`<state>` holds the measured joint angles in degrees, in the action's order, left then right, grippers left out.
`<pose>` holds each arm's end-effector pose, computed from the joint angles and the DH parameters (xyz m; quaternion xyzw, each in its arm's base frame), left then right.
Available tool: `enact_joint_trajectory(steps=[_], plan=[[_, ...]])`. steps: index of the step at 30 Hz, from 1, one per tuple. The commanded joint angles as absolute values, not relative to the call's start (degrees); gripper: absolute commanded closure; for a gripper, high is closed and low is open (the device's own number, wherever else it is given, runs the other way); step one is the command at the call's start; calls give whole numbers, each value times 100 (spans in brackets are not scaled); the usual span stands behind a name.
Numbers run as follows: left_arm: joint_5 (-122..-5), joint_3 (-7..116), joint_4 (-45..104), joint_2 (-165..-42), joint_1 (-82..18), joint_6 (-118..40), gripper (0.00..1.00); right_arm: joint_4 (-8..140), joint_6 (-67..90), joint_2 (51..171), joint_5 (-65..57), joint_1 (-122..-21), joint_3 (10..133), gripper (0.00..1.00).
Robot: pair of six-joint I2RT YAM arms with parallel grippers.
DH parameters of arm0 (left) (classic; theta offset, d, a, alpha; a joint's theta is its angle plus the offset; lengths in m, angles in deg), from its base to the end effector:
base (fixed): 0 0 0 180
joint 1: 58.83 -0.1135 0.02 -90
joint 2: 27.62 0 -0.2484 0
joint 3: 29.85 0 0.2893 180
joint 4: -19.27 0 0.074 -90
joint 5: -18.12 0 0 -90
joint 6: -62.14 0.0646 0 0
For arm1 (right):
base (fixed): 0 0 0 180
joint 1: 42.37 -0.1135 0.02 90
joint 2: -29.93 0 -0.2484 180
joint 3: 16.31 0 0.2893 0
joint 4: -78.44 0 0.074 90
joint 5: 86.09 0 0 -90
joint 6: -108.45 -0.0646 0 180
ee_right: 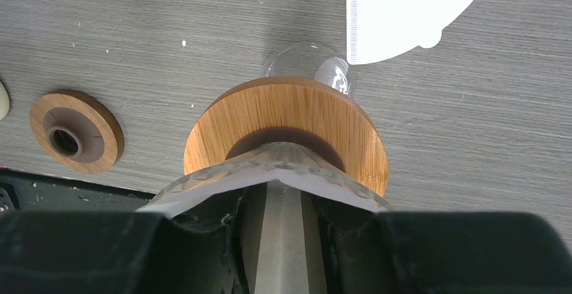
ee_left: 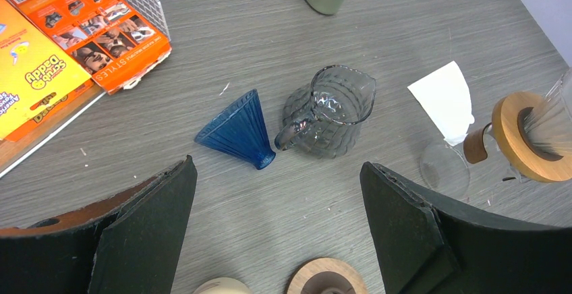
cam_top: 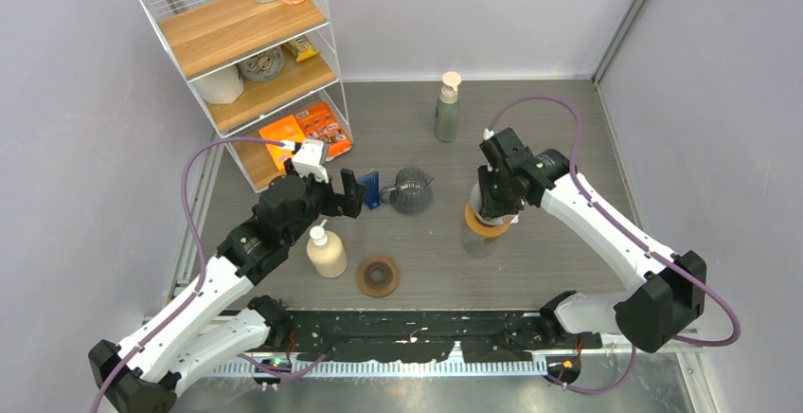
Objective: Place the coffee filter in the dripper
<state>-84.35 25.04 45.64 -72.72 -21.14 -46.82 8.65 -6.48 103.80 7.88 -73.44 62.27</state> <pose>0.2152 -0.1486 0.2995 0.0656 0.7969 -0.2053 0.5644 0.2573 0.1498 0.2503 -0.0448 0.9749 0.0714 0.2063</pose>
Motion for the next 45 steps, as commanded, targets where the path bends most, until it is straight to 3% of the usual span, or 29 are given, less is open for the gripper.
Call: enact_joint_trajectory(steps=[1,14,28,34,45], plan=[[-8533,2532,4303,-7245,-2140,-4582,0,986,-721,10306,789,-7379,6325,66],[-8537,2523,4314,-7220,-2139,-4570,0,758,-761,10427,907,-7384,6449,52],[-8542,2522,4322,-7183,-2148,-4561,0,472,-736,10454,1026,-7462,6746,56],[-8542,2492,4315,-7127,-2142,-4552,0,365,-692,10239,1113,-7463,7080,64],[-8529,2494,4318,-7122,-2139,-4552,0,325,-664,10066,1055,-7464,7206,63]])
